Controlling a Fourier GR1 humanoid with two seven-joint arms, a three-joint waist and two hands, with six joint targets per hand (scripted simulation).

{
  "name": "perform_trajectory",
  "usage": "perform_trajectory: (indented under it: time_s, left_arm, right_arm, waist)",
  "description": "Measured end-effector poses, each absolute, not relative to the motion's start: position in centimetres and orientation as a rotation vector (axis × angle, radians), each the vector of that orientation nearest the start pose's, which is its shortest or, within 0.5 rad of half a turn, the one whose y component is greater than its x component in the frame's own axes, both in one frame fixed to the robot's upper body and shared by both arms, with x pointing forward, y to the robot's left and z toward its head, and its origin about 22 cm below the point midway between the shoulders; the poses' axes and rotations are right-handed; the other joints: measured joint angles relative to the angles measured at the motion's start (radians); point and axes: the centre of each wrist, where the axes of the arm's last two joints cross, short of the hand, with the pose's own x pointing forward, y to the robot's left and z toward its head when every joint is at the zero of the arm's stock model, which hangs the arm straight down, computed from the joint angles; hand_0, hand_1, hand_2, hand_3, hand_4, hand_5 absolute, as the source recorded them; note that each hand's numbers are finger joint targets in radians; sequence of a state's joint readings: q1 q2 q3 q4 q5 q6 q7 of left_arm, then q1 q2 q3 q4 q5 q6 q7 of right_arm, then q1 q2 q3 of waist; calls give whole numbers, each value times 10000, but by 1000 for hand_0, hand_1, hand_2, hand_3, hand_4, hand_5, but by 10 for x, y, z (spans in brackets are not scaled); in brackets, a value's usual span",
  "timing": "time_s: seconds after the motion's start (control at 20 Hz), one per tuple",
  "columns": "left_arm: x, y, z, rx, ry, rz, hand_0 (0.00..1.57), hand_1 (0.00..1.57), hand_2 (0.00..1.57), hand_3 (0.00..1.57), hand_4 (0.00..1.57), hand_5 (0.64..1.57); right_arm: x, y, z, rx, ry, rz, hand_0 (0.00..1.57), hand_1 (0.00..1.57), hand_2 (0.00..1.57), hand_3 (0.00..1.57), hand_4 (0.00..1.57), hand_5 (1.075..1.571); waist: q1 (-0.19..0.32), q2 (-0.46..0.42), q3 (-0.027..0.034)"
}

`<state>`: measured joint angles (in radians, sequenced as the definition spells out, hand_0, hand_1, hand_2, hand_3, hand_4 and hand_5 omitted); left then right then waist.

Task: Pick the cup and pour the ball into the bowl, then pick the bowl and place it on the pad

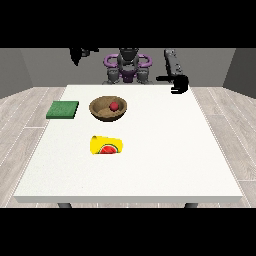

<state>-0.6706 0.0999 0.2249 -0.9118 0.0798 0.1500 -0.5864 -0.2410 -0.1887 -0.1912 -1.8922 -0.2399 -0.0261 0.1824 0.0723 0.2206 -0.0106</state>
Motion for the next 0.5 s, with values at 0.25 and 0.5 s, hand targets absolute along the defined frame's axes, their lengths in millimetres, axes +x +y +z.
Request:
perform_trajectory:
  time_s: [0.25, 0.5]
  left_arm:
    - [405, 283, 73, -274, -21764, 1482, 0, 0, 0, 0, 0, 1537]
    - [411, 335, 131, -273, -22150, 885, 0, 0, 0, 0, 0, 1518]
  right_arm:
    - [265, -254, 154, 35, -19891, -755, 0, 0, 0, 0, 484, 1569]
    - [281, -253, 134, 82, -19496, -964, 0, 0, 0, 0, 458, 1567]
  waist:
    - [29, 743, 62]
    - [26, 1061, 95]
